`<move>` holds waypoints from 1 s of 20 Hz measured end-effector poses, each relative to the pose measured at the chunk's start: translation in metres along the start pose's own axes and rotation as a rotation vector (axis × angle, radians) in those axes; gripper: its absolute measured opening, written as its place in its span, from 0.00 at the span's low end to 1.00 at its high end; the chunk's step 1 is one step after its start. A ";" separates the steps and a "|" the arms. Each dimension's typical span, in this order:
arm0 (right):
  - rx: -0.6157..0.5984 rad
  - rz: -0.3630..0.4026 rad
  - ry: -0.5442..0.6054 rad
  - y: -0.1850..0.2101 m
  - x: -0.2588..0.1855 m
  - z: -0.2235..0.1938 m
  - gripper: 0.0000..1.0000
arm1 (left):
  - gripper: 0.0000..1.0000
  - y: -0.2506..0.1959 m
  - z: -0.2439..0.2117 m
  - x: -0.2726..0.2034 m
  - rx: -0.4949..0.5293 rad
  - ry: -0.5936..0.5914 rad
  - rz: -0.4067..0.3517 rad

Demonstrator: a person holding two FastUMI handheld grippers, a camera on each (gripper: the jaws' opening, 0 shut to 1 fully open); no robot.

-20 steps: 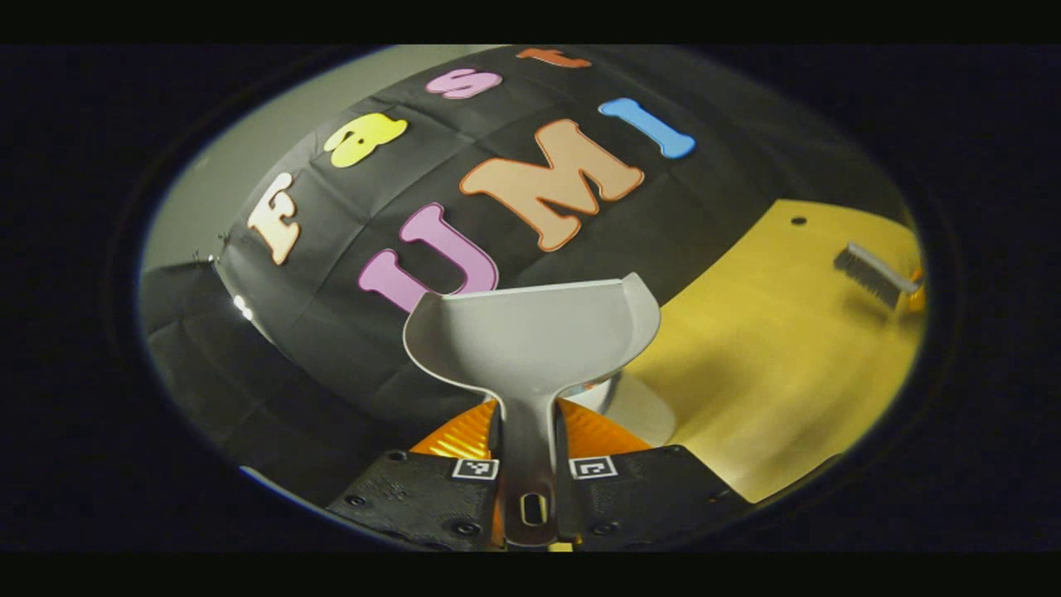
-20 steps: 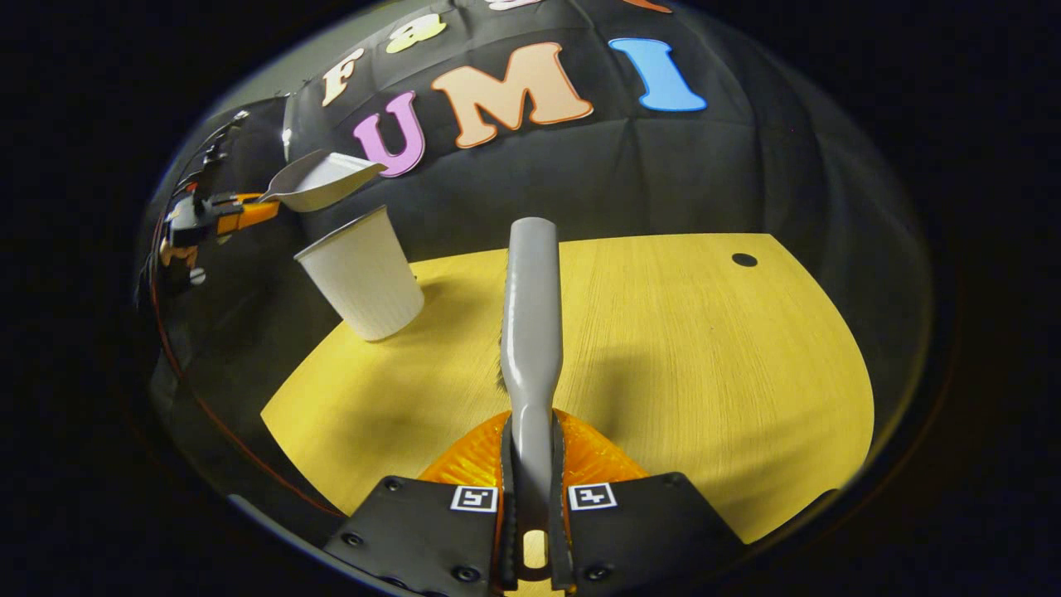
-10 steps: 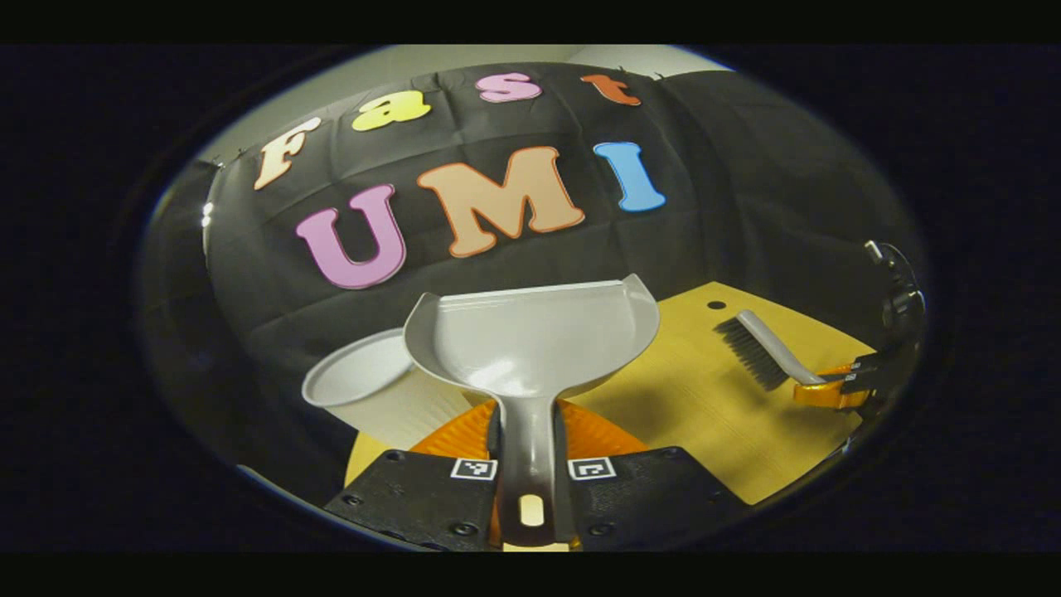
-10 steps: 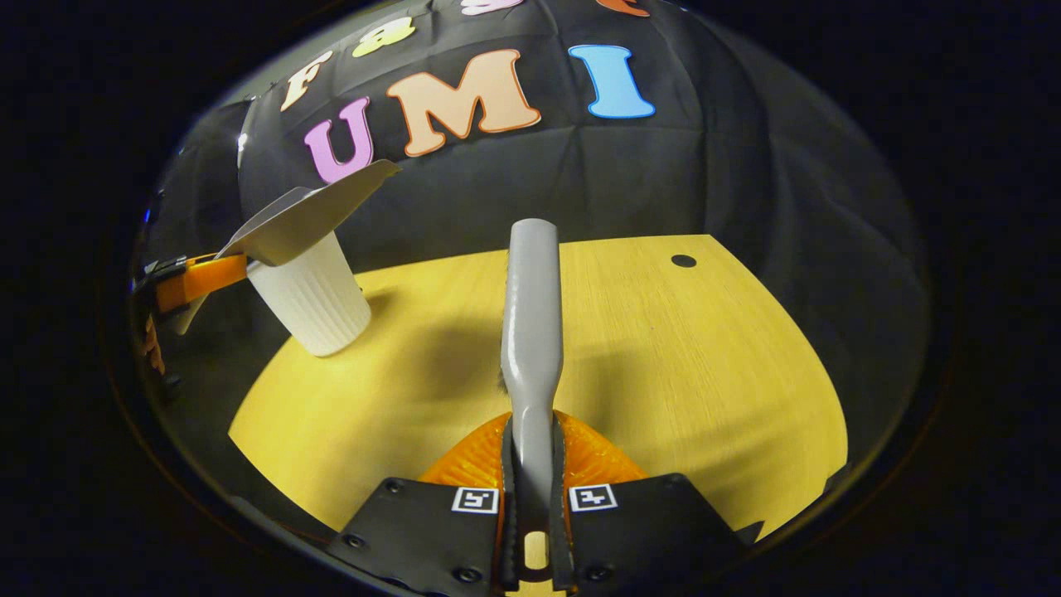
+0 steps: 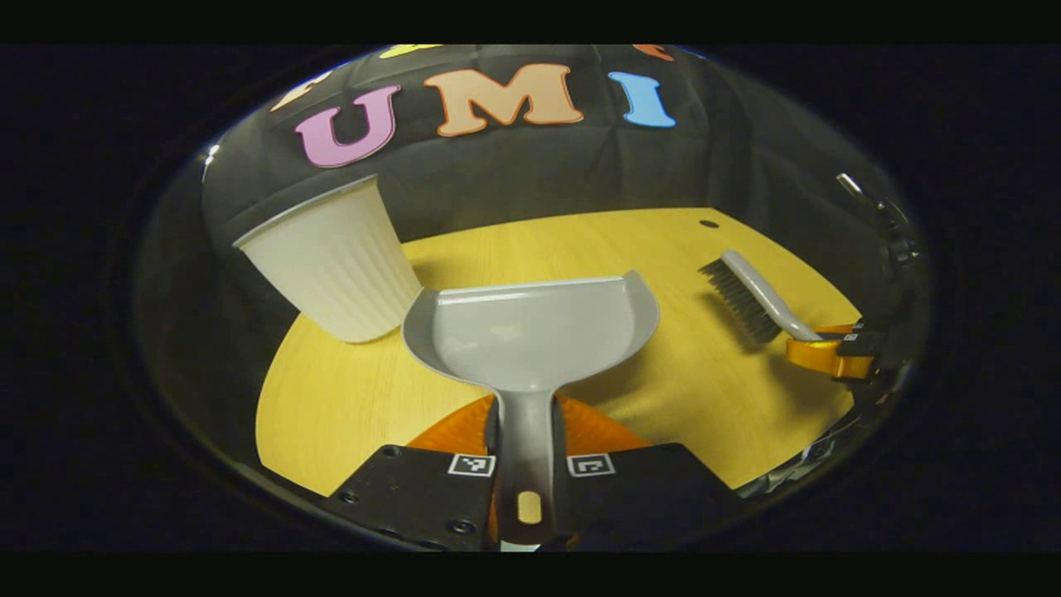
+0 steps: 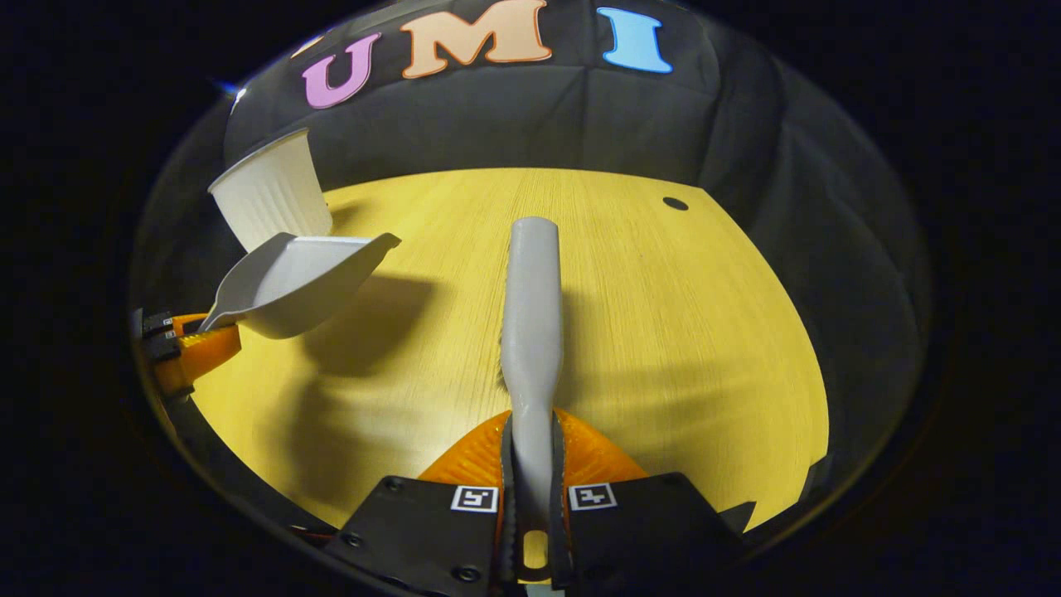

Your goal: Pick up the small broom and dustpan from the desktop, sweep the trash into the dustpan with the broom, and then empty the trash into the garbage bin.

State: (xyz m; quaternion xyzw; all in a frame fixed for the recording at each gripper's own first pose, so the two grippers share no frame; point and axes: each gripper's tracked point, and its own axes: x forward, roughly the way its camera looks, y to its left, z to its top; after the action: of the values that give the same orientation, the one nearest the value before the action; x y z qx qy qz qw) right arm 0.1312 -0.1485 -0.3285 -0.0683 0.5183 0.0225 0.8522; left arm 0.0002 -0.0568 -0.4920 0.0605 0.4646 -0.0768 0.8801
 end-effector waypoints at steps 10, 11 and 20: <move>-0.094 -0.009 0.090 0.000 -0.022 0.033 0.39 | 0.29 -0.012 -0.007 -0.011 -0.060 0.121 -0.019; -0.103 -0.005 0.087 0.003 -0.022 0.030 0.51 | 0.43 -0.017 -0.002 -0.012 -0.060 0.106 -0.039; -0.078 0.045 -0.122 0.009 -0.071 0.076 1.00 | 0.96 -0.003 0.069 -0.061 -0.048 -0.150 0.072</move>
State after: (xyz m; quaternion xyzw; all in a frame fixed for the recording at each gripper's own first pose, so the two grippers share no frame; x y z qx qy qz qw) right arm 0.1646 -0.1268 -0.2321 -0.0884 0.4656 0.0658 0.8781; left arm 0.0219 -0.0674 -0.4031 0.0504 0.3966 -0.0382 0.9158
